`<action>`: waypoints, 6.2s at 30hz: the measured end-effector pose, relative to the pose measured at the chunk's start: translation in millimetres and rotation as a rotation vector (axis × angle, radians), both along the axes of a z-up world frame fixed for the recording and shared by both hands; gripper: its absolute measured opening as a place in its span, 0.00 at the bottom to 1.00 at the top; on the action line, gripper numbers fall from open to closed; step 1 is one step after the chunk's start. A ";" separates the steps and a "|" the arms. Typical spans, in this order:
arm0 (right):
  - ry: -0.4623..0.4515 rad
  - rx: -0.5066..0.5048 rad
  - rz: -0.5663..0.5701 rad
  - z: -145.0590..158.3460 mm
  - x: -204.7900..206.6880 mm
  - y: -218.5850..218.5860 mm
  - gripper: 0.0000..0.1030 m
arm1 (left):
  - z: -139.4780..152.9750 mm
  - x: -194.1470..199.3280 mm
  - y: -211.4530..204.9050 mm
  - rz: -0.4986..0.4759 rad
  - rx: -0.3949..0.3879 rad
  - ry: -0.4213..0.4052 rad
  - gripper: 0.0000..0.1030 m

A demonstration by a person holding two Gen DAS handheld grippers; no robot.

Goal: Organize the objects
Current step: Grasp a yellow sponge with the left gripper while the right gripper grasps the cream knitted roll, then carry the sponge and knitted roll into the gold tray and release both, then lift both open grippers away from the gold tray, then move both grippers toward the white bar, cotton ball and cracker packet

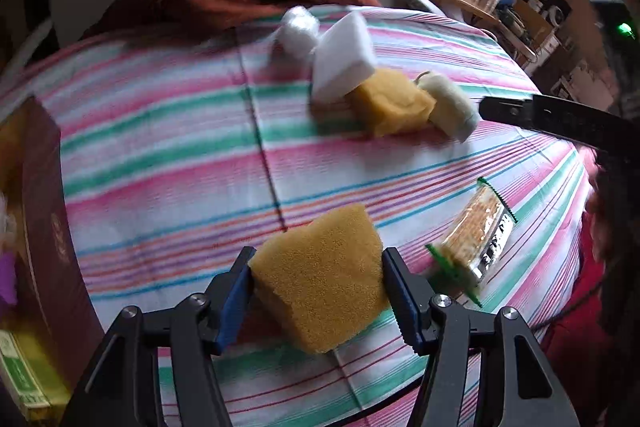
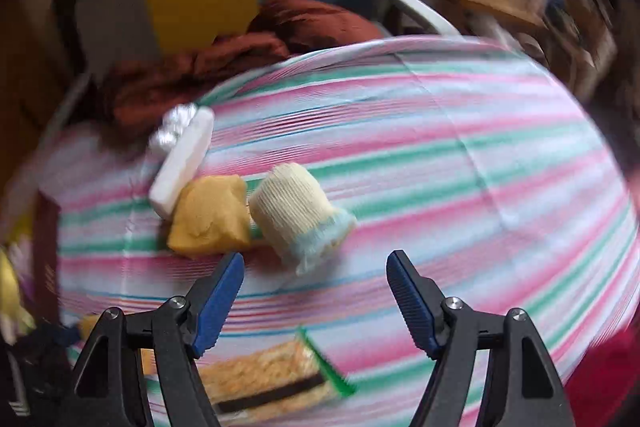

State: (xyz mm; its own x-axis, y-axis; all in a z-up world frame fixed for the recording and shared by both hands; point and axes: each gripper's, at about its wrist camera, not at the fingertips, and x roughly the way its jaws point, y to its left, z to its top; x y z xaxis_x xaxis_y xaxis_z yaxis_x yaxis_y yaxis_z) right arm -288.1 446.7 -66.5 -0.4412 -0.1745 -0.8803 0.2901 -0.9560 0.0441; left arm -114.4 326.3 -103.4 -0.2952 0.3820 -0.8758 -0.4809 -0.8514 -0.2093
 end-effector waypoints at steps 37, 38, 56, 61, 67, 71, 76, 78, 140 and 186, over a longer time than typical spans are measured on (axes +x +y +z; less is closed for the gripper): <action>0.040 -0.203 0.177 38.1 100.7 -46.2 0.50 | 107.4 72.7 -56.6 0.052 0.069 0.380 0.63; 0.040 -0.212 0.184 38.5 105.4 -51.6 0.50 | 112.2 76.3 -63.4 0.061 0.073 0.391 0.63; -0.011 -0.366 0.366 35.9 175.7 -151.0 0.51 | 106.2 97.4 -180.7 0.271 0.097 0.377 0.64; -0.017 -0.350 0.428 37.0 186.1 -174.1 0.51 | 101.8 99.4 -232.0 0.385 0.092 0.368 0.64; -0.010 -0.316 0.494 40.0 184.5 -210.8 0.51 | 90.9 84.8 -288.4 0.532 0.069 0.340 0.64; -0.002 -0.294 0.515 41.5 171.5 -243.9 0.51 | 93.8 68.0 -303.2 0.567 0.052 0.362 0.64; 0.069 -0.237 0.506 51.8 150.1 -289.0 0.54 | 98.3 37.8 -305.7 0.581 0.012 0.400 0.64; 0.089 -0.201 0.482 50.7 140.5 -299.5 0.55 | 95.0 28.1 -308.6 0.597 0.004 0.388 0.64; 0.269 -0.141 0.329 23.9 239.5 -219.9 0.80 | 84.0 112.9 -266.8 0.570 -0.081 0.466 0.94; 0.191 -0.123 0.014 49.3 127.7 -84.7 0.80 | 93.8 113.1 -169.6 0.281 -0.136 0.511 0.95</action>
